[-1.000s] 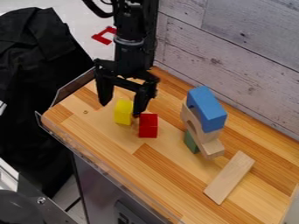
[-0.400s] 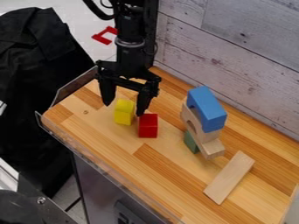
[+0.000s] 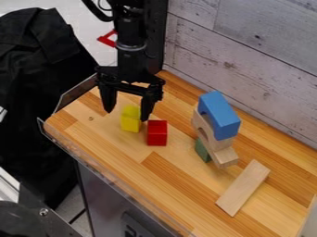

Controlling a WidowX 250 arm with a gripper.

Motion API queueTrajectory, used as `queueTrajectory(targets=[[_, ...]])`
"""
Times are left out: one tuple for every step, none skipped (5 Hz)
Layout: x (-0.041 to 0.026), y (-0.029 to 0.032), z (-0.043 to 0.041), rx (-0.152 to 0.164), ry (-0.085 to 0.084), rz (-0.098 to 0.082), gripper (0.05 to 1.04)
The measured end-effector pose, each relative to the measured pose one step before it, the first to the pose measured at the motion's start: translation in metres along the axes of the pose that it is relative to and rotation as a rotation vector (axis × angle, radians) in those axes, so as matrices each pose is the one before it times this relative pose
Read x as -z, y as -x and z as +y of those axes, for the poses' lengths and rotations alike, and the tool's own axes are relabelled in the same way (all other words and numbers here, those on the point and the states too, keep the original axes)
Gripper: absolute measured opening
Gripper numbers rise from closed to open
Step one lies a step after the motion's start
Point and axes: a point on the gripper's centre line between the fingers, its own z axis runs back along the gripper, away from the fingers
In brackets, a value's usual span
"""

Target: Put the yellow block on top of the blue arch

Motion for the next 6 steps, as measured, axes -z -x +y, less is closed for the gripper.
queueTrajectory(targets=[[0.00347, 0.00056, 0.00287, -0.0148, 0.0017, 0.0123, 1.000], [0.00568, 0.00118, 0.00168, -0.0012, 0.0005, 0.0199, 1.000], [0.00339, -0.00235, 0.00029, -0.0109, -0.0006, 0.0107, 1.000], [0.00391, -0.00220, -0.00013, -0.0017, -0.0011, 0.0122, 1.000], [0.00390, -0.00523, -0.00043, -0.0062, -0.0014, 0.0168, 1.000], [0.00546, -0.00475, 0.00067, -0.0098, -0.0051, 0.0165, 0.967]])
